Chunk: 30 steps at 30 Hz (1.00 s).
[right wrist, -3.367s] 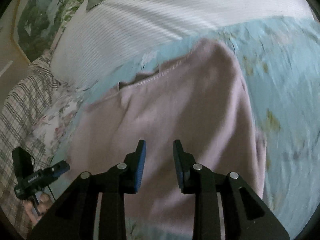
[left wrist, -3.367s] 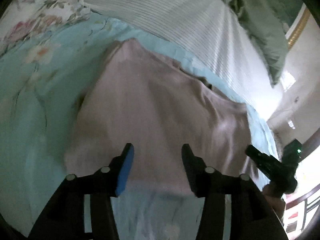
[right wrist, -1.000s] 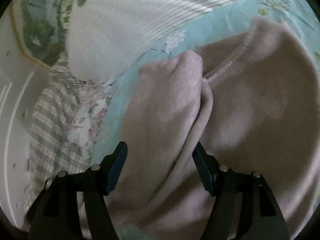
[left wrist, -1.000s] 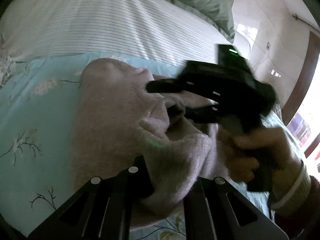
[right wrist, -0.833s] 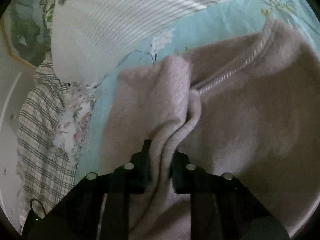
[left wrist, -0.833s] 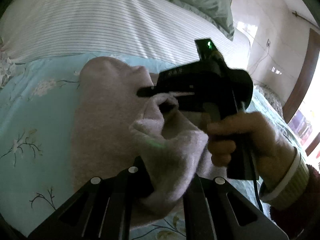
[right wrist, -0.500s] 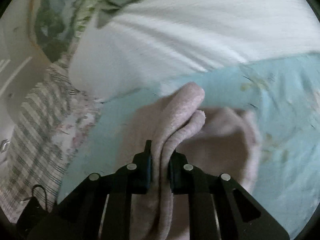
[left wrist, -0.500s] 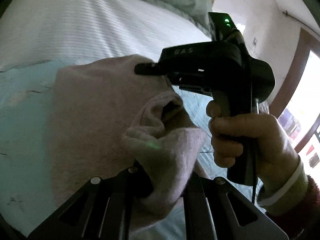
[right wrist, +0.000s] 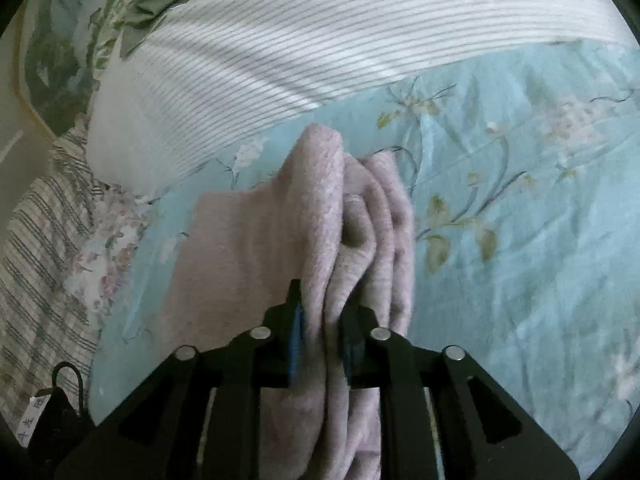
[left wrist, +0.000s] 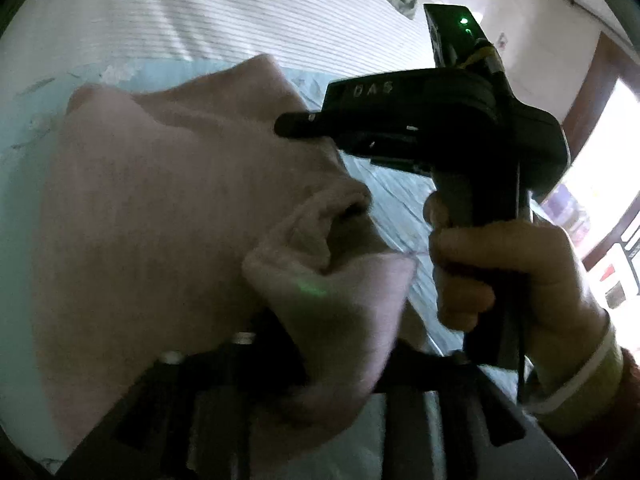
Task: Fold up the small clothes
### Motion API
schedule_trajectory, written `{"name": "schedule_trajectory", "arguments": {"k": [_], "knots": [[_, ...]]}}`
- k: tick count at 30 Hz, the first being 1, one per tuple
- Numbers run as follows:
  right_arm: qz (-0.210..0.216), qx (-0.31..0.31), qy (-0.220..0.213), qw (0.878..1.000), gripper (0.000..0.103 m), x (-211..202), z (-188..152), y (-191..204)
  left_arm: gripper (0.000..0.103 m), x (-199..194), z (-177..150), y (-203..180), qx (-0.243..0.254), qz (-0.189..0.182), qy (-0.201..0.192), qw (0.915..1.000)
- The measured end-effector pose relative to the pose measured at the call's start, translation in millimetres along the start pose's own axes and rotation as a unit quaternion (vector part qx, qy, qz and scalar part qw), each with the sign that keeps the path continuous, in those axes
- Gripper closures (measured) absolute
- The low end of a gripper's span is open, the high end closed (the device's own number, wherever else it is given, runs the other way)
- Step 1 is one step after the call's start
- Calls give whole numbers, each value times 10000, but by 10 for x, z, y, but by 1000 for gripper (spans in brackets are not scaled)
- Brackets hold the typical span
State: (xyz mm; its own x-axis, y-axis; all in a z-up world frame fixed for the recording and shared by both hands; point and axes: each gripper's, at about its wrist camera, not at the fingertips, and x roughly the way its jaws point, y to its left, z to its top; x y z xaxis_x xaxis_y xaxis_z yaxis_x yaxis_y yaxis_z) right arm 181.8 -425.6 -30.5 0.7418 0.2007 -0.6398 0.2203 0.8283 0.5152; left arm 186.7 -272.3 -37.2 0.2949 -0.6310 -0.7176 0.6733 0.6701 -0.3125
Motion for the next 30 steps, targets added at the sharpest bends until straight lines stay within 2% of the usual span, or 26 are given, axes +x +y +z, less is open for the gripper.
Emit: {"name": "schedule_trajectory", "arguments": {"k": [1, 3, 5, 6, 7, 11, 14, 18, 20, 23, 25, 26, 27, 30], "knots": [[-102, 29, -51, 9999, 68, -57, -9, -4, 53, -67, -34, 13, 16, -10, -1, 10000], [-214, 64, -254, 9994, 47, -207, -37, -26, 44, -220, -84, 65, -6, -6, -50, 10000], [-194, 94, -434, 9988, 37, -356, -83, -34, 37, -441, -156, 194, -159, -91, -134, 9997], [-153, 98, -456, 9988, 35, -398, -105, -41, 29, -518, -189, 271, -227, -84, -163, 9996], [-90, 98, -431, 9990, 35, -422, -133, -43, 26, -617, -205, 327, -306, -29, -223, 9993], [104, 171, -120, 9997, 32, -364, -258, -67, 22, -843, -181, 673, -737, 248, -370, 9963], [239, 156, 129, 9995, 27, -234, -317, -61, 22, -839, -102, 1051, -1221, 408, -359, 9910], [325, 189, 281, 9989, 26, -80, -277, -116, 22, -652, 42, 1511, -1776, 353, -182, 9833], [433, 291, 340, 9981, 26, 3, -232, -175, 22, -465, 102, 1632, -1897, 300, -75, 9814], [550, 417, 592, 9959, 26, 192, -184, -239, 21, -193, 213, 1806, -2070, 29, 109, 9783], [621, 412, 662, 9950, 33, 284, -174, -249, 22, -114, 277, 1808, -2003, -140, 77, 9796], [623, 394, 701, 9948, 49, 307, -173, -249, 29, -80, 304, 1814, -1953, -241, 102, 9804], [649, 421, 771, 9940, 58, 332, -180, -257, 45, -17, 336, 1821, -1935, -285, 148, 9806], [690, 485, 748, 9936, 66, 298, -205, -200, 63, -69, 360, 1789, -1898, -325, 30, 9813]]}}
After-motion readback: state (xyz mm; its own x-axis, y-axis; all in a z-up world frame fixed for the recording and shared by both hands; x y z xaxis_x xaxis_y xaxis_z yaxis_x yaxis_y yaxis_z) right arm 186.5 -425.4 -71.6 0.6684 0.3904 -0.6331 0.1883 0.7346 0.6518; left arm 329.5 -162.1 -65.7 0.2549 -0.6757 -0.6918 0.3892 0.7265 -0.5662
